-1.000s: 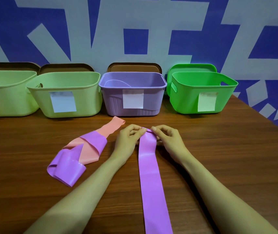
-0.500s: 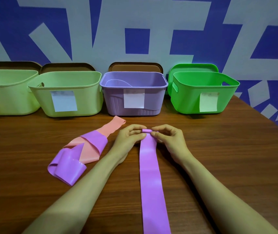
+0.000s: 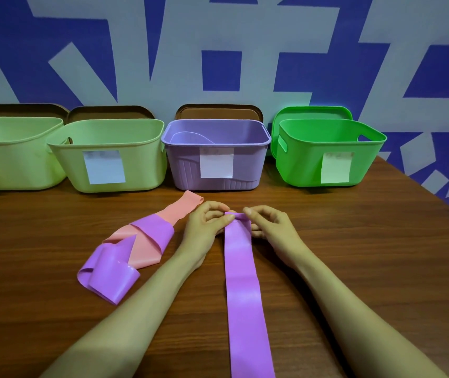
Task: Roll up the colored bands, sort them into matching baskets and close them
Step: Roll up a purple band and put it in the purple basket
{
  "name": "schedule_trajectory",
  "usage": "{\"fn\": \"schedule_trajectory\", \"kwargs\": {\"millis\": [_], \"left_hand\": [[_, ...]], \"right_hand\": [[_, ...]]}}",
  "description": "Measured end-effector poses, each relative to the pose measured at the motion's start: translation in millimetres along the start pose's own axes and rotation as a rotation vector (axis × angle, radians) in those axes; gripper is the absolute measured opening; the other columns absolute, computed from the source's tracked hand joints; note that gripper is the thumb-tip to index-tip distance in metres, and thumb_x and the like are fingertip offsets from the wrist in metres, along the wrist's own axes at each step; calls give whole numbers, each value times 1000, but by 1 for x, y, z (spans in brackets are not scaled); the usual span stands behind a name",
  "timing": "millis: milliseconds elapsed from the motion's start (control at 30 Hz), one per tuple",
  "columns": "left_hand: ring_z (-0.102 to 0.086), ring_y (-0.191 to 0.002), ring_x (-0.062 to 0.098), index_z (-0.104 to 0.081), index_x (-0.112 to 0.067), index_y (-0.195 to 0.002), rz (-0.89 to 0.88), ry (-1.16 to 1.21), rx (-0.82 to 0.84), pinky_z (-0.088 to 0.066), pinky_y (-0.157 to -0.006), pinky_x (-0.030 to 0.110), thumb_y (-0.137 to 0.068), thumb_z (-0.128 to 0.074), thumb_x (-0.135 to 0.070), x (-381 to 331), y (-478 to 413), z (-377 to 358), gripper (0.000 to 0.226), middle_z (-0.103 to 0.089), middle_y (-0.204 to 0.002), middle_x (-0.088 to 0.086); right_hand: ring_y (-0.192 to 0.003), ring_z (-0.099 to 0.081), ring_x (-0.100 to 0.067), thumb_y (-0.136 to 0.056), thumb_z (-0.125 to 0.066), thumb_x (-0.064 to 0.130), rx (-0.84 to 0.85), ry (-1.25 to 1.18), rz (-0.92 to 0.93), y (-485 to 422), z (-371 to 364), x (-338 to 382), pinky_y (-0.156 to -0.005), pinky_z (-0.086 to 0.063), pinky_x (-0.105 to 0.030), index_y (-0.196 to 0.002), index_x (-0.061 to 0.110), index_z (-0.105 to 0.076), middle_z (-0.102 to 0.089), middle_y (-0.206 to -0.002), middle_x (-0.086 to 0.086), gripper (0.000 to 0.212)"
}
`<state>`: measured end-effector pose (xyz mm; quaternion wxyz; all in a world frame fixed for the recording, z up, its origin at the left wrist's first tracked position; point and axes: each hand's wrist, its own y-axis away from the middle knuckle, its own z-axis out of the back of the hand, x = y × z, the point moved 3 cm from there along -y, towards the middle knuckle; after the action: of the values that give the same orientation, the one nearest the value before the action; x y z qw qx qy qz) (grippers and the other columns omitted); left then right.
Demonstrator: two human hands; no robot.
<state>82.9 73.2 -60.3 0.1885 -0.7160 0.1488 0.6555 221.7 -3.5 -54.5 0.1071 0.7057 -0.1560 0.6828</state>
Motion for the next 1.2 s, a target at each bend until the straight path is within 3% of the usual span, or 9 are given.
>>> {"fn": "schedule_trajectory", "kwargs": {"millis": [167,400,500,667,833,1000,1100,1200], "left_hand": [[-66,-88,10,-61,-14,-98,-11,-13,41,-53,-73,18,-85,-66,-4,-3,2,-3,18,-68,-97,3],[-68,-95,19,-60,-16,-102,55,-48,70,-56,-82,30,-86,-67,-12,2,0,-3,18,-69,-104,10],[-67,-98,19,-60,-16,-104,62,-63,67,-55,-85,30,-83,-70,-9,2,-1,-1,24,-68,-106,9],[-67,-99,17,-61,-17,-106,65,-57,122,-54,-84,28,-81,-72,-10,-1,0,-2,29,-69,-105,6],[-68,-95,20,-62,-18,-96,35,-53,46,-55,-84,32,-81,-73,-11,0,1,-2,20,-71,-97,7],[-68,-93,14,-61,-18,-94,-24,-31,31,-53,-77,21,-79,-73,-5,-3,2,-2,24,-70,-96,2],[-67,-96,15,-60,-17,-96,-40,-21,43,-53,-82,25,-77,-74,-2,-4,2,-2,27,-70,-100,2],[-66,-100,14,-58,-17,-103,-42,-50,79,-54,-85,27,-79,-73,-2,-2,2,-4,32,-66,-107,3]], "right_hand": [[-68,-59,-4,-87,-67,13,17,59,45,2,0,-1,-59,-46,-16,-90,6,-69,-68,-79,-5,8],[-71,-56,-7,-88,-65,7,17,53,80,2,1,1,-60,-44,-18,-91,9,-68,-67,-81,-1,5],[-70,-57,-2,-86,-65,1,7,69,97,3,2,4,-58,-44,-15,-91,7,-68,-67,-85,0,8],[-85,-63,-12,-84,-67,2,-8,124,98,2,5,2,-68,-50,-22,-90,8,-69,-70,-95,-7,9],[-84,-64,-11,-81,-69,-3,14,121,93,2,3,0,-68,-49,-17,-85,11,-69,-72,-90,-4,15],[-85,-64,-6,-83,-72,12,35,78,21,0,3,0,-67,-49,-16,-103,15,-65,-70,-92,-2,21],[-82,-59,-16,-86,-69,15,48,94,-3,-2,4,-3,-71,-47,-25,-96,10,-69,-70,-90,-8,11],[-76,-55,-18,-86,-68,10,39,67,20,-2,4,-3,-66,-45,-24,-91,9,-70,-68,-84,-10,6]]}}
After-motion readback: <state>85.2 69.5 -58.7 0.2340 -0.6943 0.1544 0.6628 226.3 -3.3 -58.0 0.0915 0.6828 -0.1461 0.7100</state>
